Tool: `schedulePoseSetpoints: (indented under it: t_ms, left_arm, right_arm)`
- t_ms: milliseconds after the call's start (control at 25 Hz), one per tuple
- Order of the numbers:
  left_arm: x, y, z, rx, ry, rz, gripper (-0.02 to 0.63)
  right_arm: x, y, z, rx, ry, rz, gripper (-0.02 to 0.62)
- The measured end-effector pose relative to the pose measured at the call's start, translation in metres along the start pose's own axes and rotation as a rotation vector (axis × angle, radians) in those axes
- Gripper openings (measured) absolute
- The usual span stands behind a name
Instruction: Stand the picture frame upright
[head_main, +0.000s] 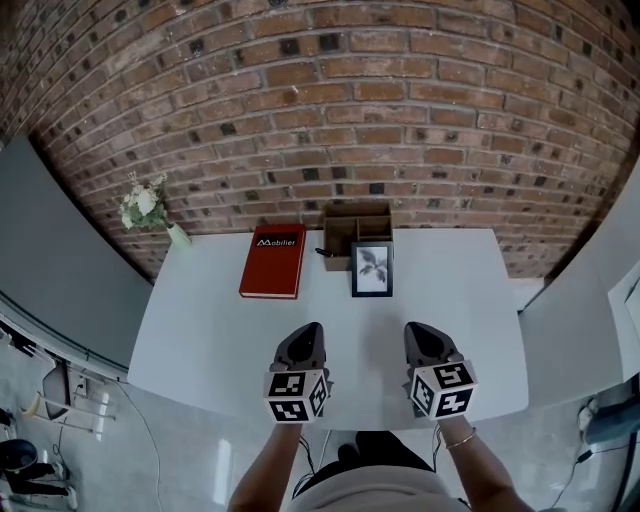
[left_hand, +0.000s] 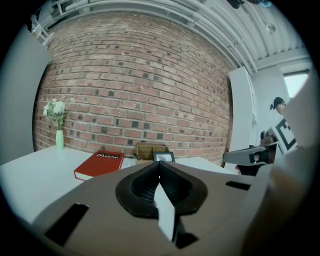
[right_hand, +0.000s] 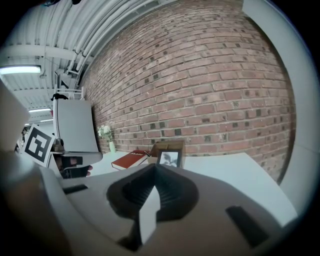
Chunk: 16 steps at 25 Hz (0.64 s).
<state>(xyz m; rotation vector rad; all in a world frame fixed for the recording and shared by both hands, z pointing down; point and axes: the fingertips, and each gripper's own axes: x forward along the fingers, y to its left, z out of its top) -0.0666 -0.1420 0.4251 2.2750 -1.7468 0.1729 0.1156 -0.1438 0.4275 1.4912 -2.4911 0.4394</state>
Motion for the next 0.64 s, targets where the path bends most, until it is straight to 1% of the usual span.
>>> schedulePoseSetpoints:
  t_ms: [280,400,640]
  left_arm:
    - [-0.017,0.005,-0.007,-0.028,-0.006,-0.01,-0.008]
    - [-0.024,0.007,-0.009,-0.026,-0.009,-0.01,-0.008]
    - [-0.034,0.014,-0.005,-0.013,-0.009,-0.019,-0.008]
  right_arm:
    - [-0.007,0.01,-0.011,-0.007,0.016,0.018,0.002]
    - [-0.009,0.014,-0.015,-0.013,0.025,0.027,0.002]
    - [-0.007,0.021,-0.011,-0.009,0.015,0.014,0.002]
